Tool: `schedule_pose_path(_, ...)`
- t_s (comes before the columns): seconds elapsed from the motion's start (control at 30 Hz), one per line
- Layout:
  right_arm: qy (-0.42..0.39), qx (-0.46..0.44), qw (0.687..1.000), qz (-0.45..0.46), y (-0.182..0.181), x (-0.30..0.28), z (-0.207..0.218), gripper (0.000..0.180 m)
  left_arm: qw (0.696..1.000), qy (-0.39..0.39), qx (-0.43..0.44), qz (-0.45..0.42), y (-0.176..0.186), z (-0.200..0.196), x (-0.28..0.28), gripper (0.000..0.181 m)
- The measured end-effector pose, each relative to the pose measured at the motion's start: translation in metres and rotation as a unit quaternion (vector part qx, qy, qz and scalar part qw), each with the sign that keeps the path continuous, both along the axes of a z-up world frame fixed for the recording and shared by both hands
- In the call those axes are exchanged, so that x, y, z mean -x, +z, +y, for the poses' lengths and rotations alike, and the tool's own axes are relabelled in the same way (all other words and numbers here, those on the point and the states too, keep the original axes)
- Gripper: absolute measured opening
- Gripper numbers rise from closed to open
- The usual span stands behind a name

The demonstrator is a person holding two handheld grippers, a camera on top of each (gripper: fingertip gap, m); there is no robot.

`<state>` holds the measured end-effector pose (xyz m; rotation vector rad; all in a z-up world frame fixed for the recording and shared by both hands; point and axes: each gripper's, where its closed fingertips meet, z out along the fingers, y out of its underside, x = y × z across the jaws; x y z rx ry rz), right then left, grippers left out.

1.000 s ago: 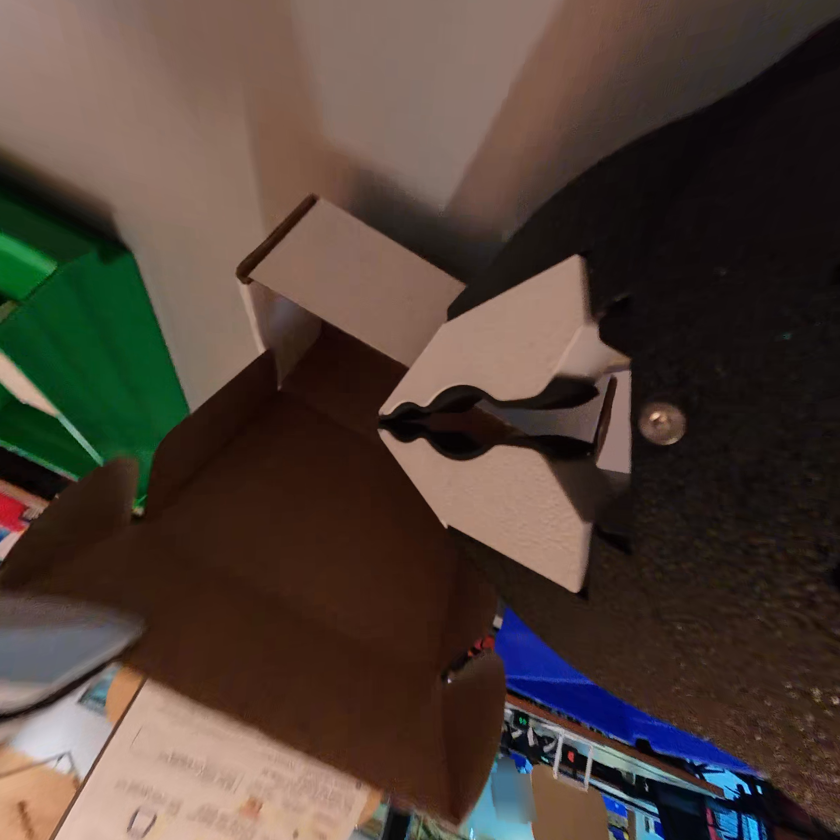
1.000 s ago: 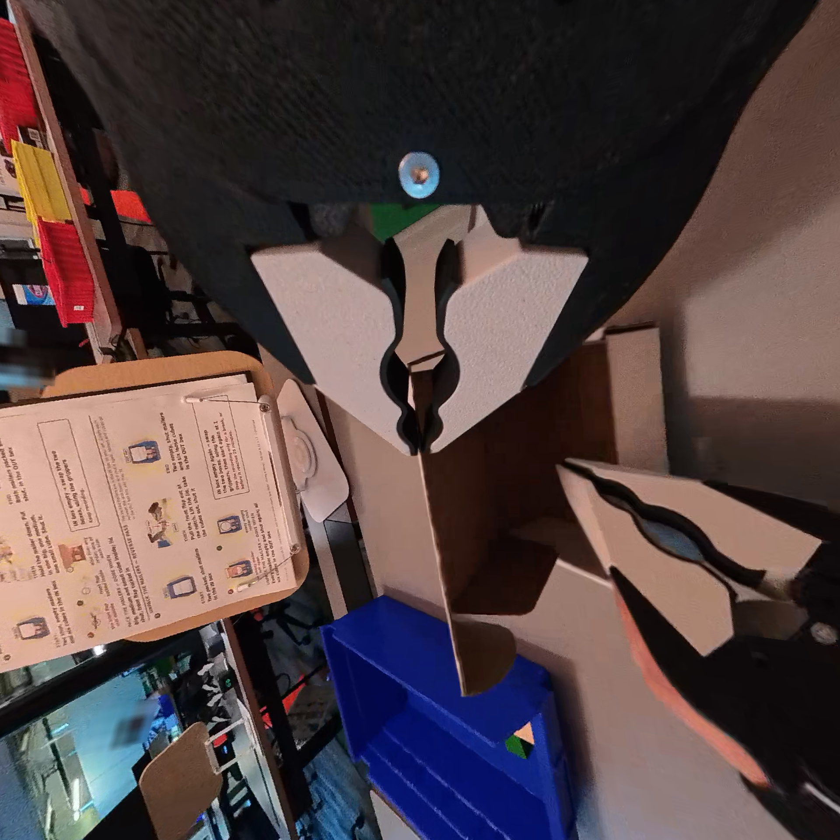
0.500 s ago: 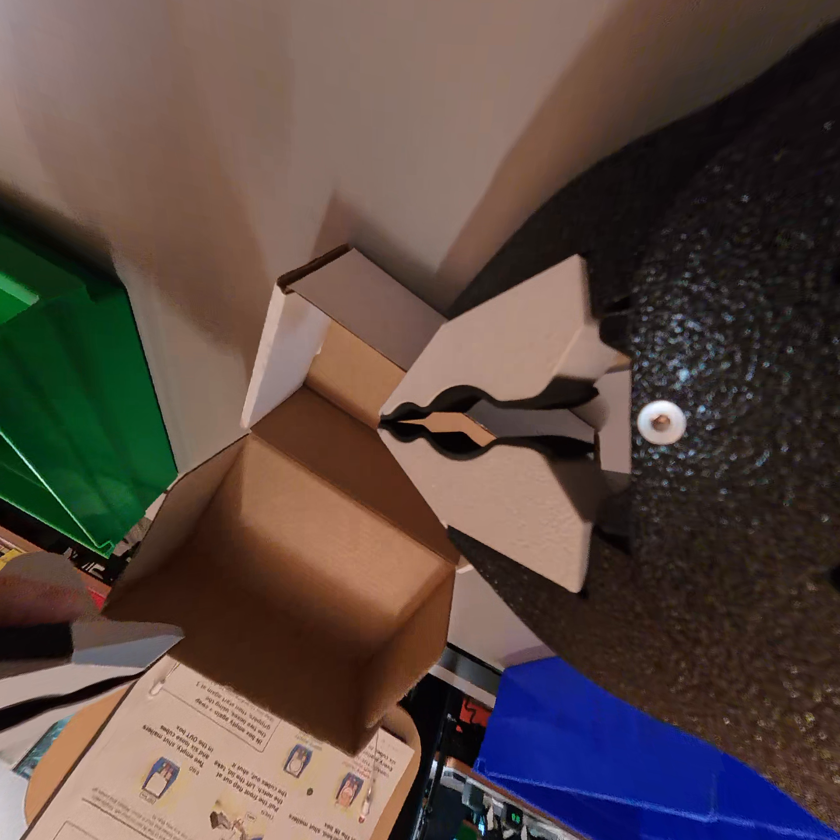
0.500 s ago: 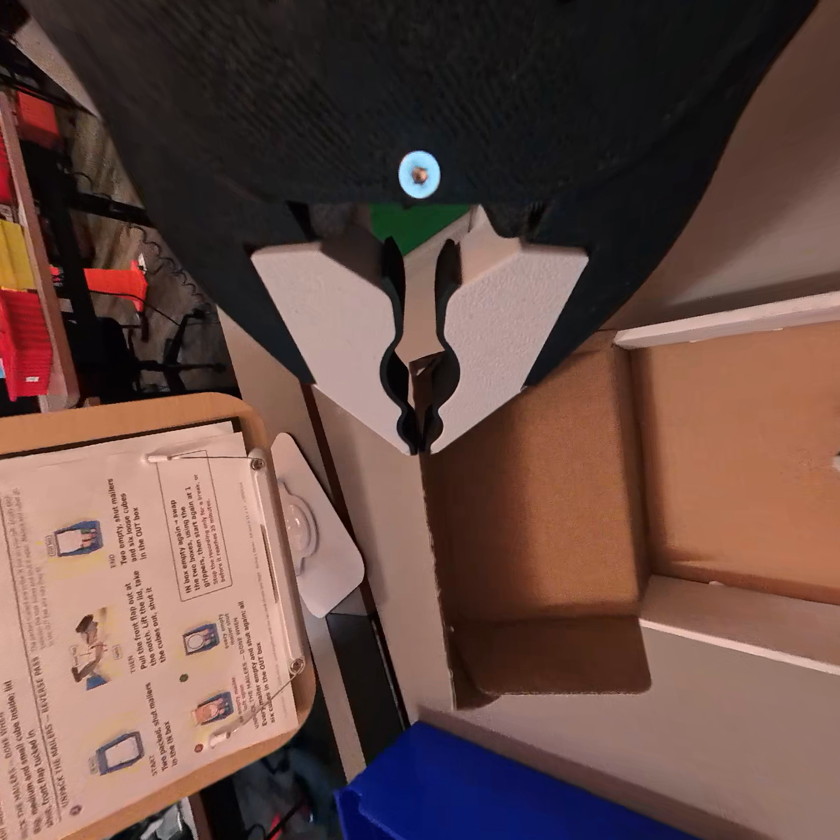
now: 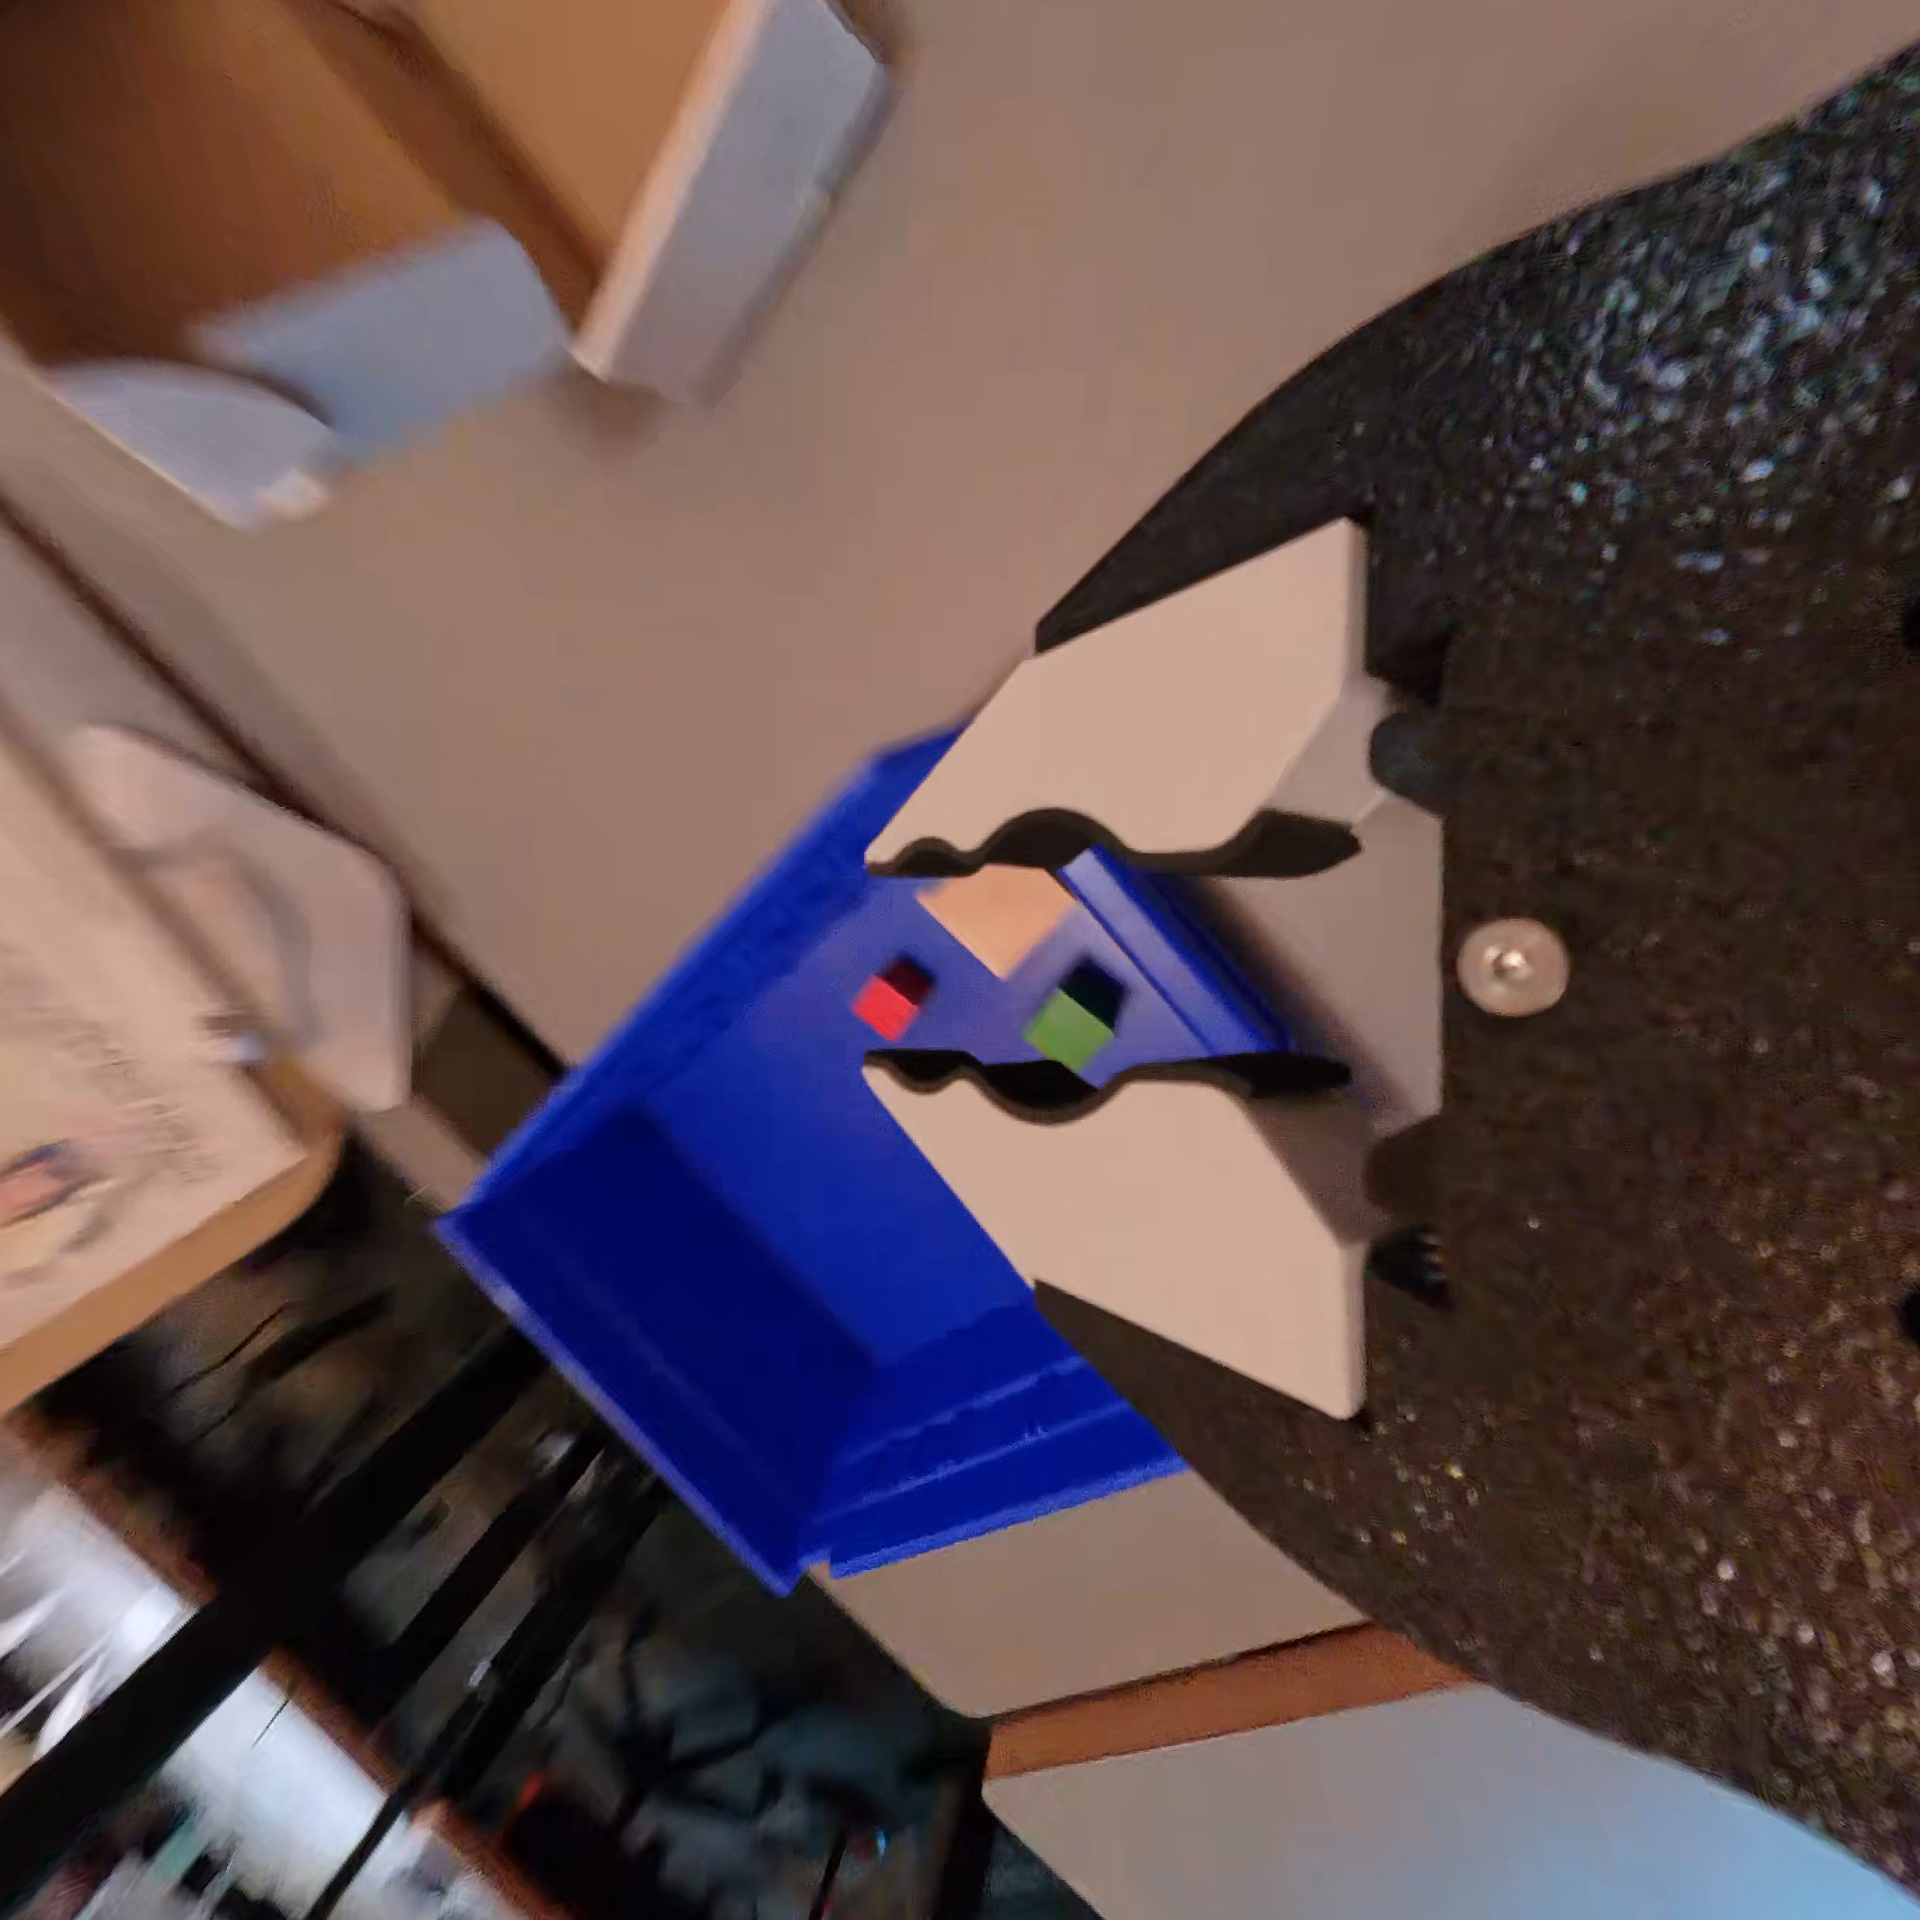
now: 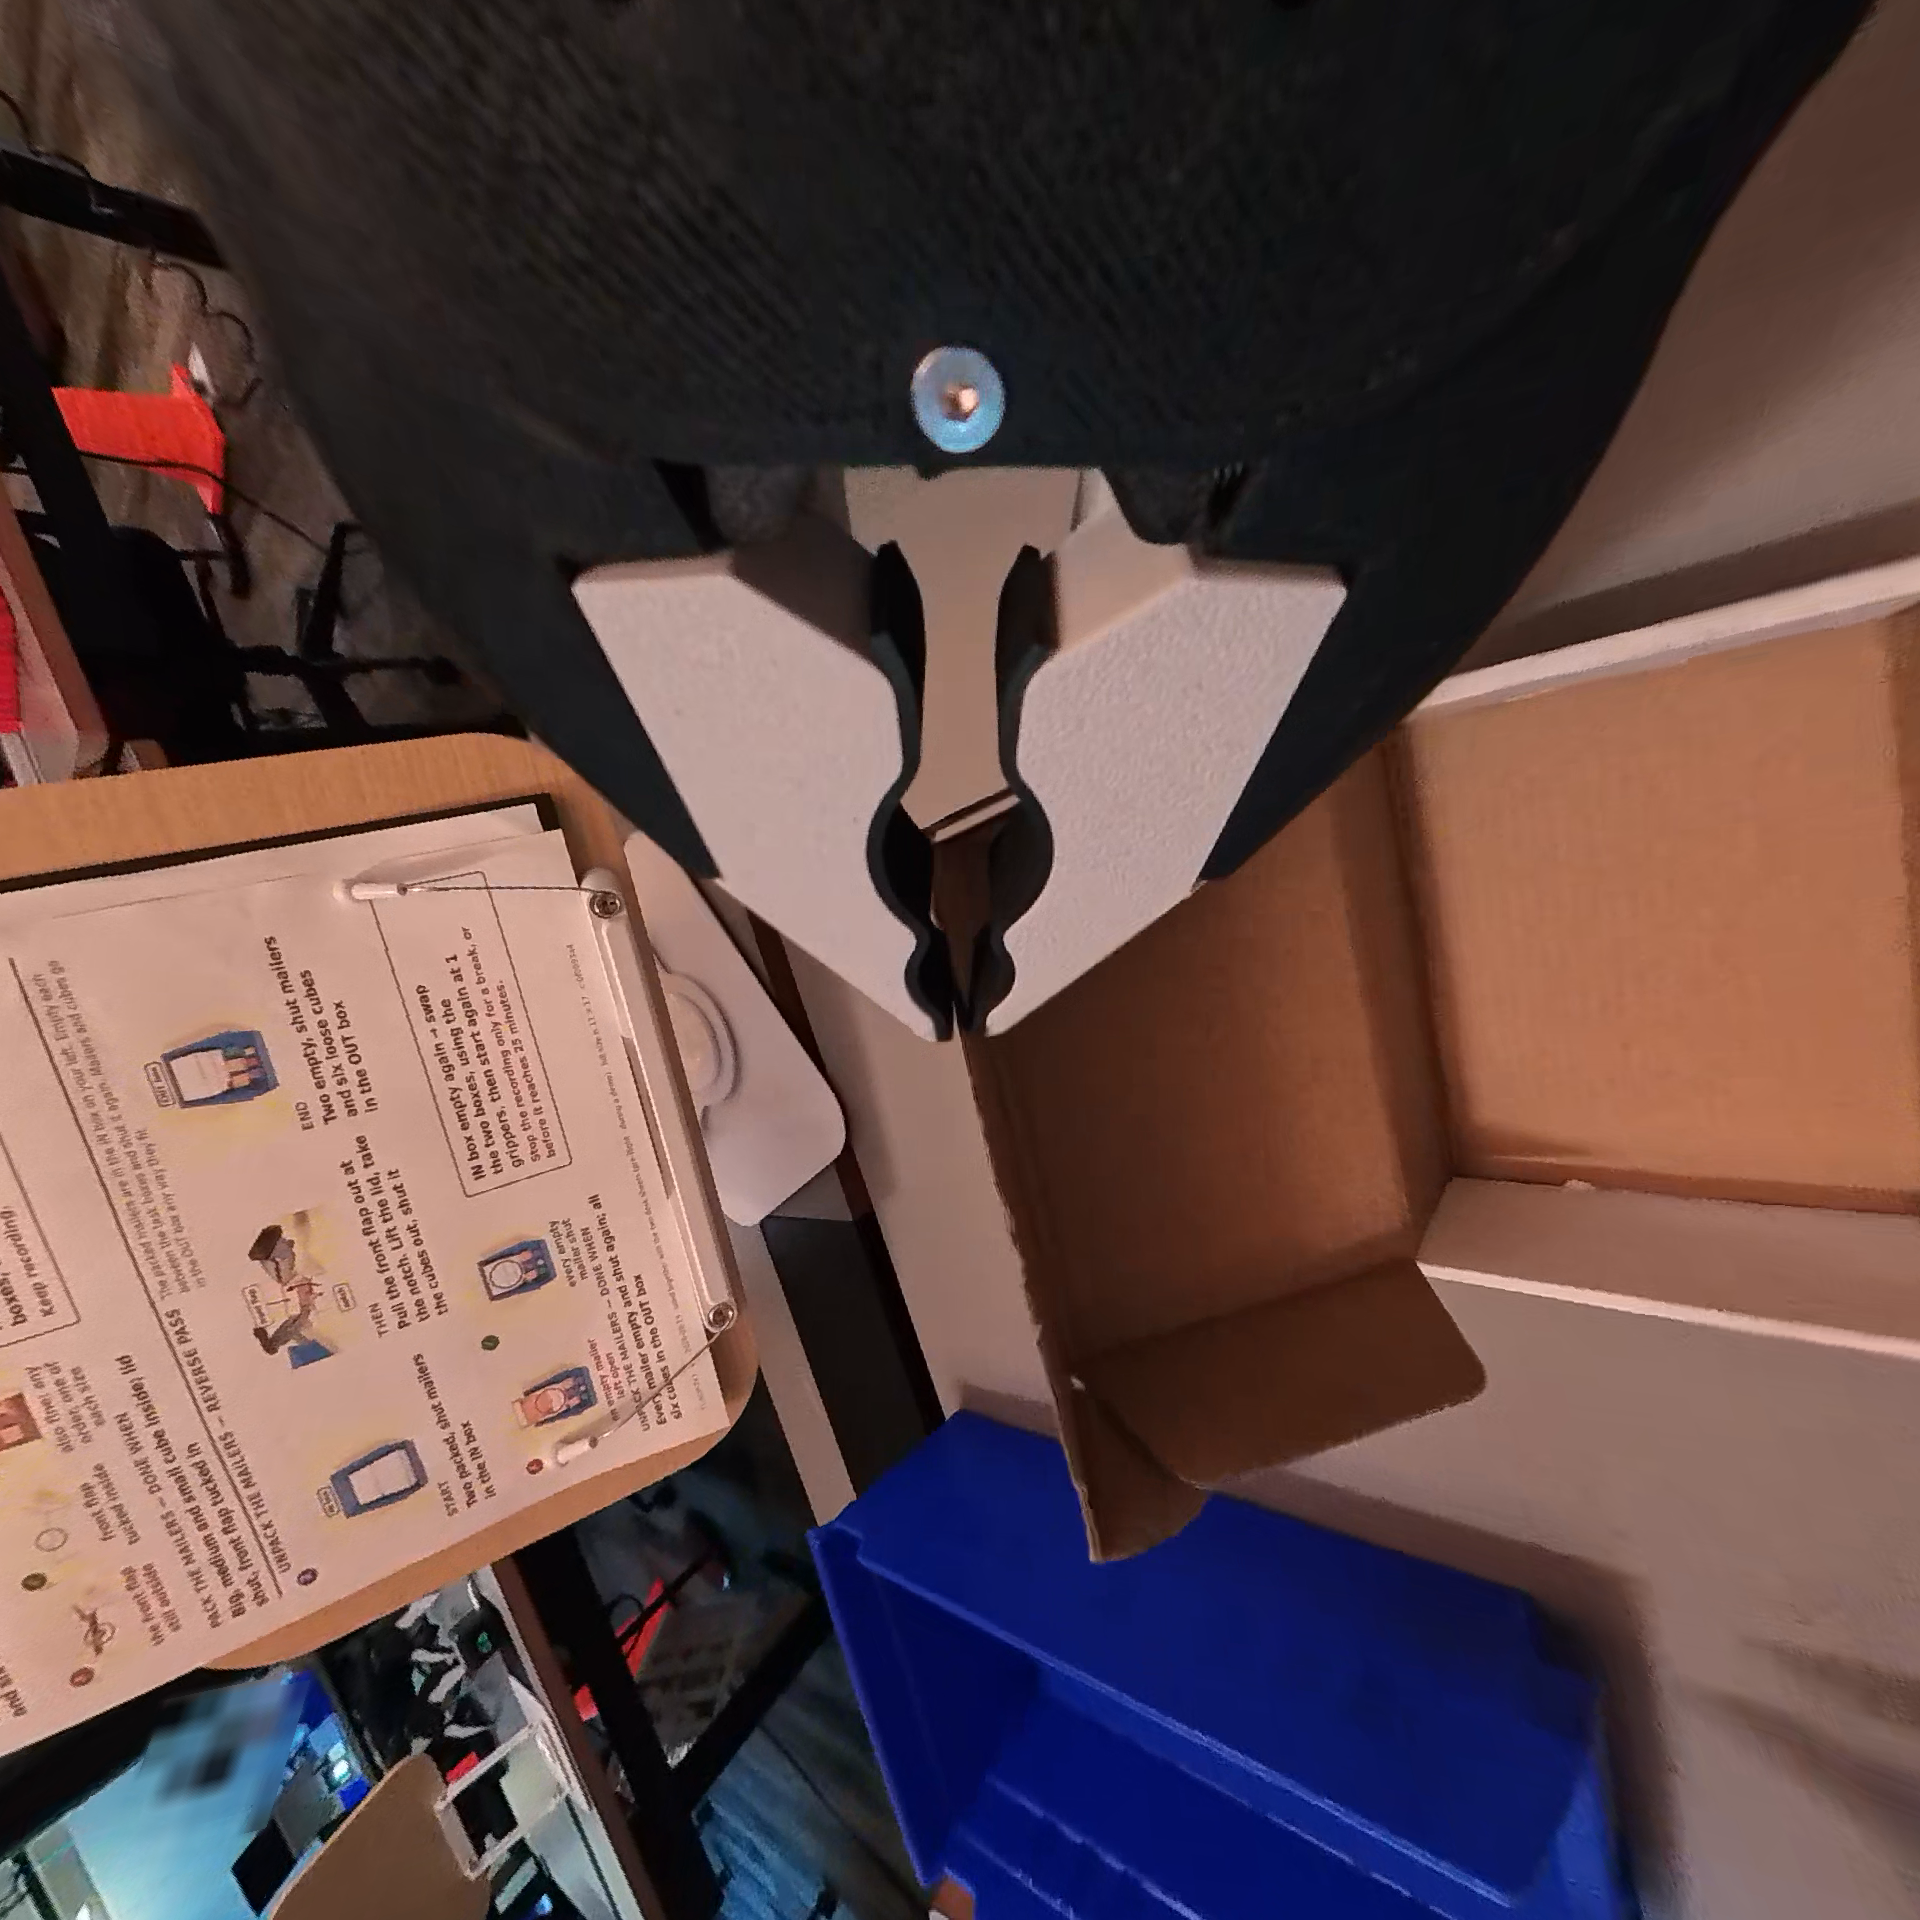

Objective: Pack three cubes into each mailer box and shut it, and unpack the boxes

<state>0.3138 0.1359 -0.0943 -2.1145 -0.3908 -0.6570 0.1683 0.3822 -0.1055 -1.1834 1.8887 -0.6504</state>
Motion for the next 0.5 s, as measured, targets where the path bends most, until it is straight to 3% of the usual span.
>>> schedule_pose_path(0.1,0.0,-0.006,1.0,-0.001,0.004,-0.001,0.005,0.001,0.99,-0.053,-0.065,0.112,-0.035,0.051,-0.014,0.04)
schedule_pose_path(0.2,0.0,-0.006,1.0,-0.006,0.004,-0.001,0.009,0.001,0.96,-0.1,-0.101,0.243,-0.082,0.08,-0.015,0.048)
schedule_pose_path(0.4,0.001,0.011,1.0,-0.016,-0.003,-0.003,0.011,0.0,0.912,-0.167,-0.11,0.359,-0.134,0.086,-0.018,0.06)
schedule_pose_path(0.43,0.001,0.013,1.0,-0.017,-0.005,-0.003,0.011,0.0,0.905,-0.178,-0.102,0.372,-0.14,0.082,-0.016,0.056)
schedule_pose_path(0.47,0.002,0.013,1.0,-0.016,-0.005,-0.003,0.011,0.0,0.898,-0.182,-0.106,0.386,-0.144,0.082,-0.014,0.032)
schedule_pose_path(0.5,0.003,0.012,1.0,-0.016,-0.005,-0.004,0.011,0.0,0.893,-0.182,-0.114,0.396,-0.145,0.084,-0.013,0.025)
